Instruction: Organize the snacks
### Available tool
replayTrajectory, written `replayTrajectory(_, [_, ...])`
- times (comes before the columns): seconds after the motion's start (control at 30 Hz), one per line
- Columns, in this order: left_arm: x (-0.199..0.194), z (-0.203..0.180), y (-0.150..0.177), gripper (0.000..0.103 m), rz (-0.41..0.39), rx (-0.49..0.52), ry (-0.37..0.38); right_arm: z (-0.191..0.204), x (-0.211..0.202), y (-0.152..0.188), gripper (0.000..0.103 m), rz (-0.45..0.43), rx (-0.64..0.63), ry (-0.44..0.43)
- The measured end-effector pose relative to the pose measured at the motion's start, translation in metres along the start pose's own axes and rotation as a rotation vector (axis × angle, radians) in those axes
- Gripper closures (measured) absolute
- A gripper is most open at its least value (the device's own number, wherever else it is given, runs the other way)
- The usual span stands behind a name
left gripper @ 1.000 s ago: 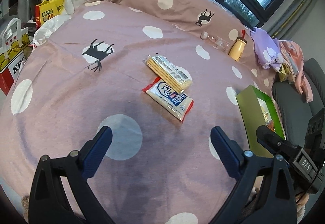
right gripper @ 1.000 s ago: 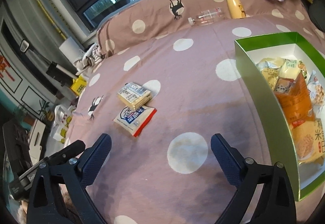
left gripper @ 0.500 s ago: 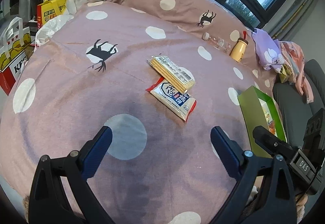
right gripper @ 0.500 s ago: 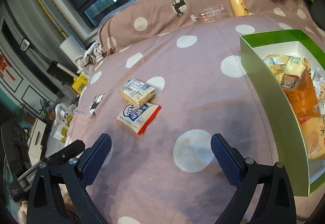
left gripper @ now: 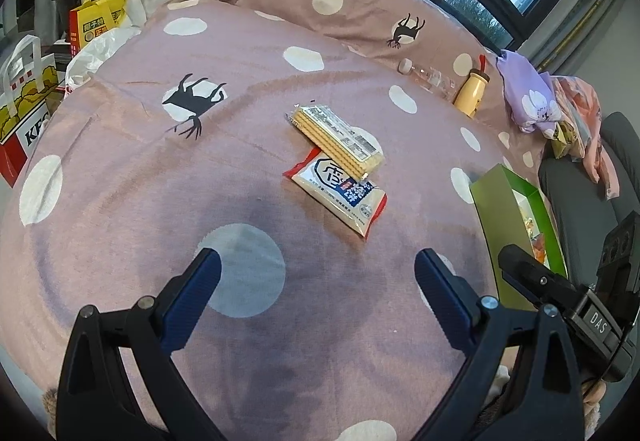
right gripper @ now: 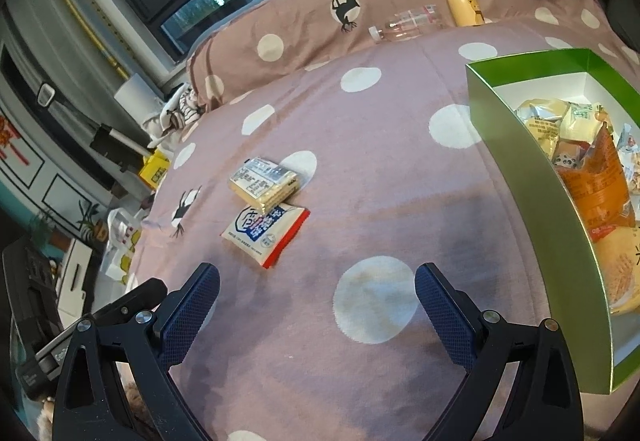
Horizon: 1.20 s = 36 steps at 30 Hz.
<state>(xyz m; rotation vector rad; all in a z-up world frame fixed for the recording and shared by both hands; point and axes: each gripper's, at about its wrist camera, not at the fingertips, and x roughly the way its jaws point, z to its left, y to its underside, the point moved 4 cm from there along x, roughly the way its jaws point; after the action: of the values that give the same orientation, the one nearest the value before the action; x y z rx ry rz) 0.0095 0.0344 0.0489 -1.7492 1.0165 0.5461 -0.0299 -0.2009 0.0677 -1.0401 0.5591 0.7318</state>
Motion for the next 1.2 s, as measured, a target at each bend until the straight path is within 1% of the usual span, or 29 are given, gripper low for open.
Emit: replayTrajectory(1.2, [0.0073,-0.0093,0.0052,0.005,0.020,0.009,-0.001,-0.0075,-0.0001,0.0001,0.005,-0.005,0.027,0.000])
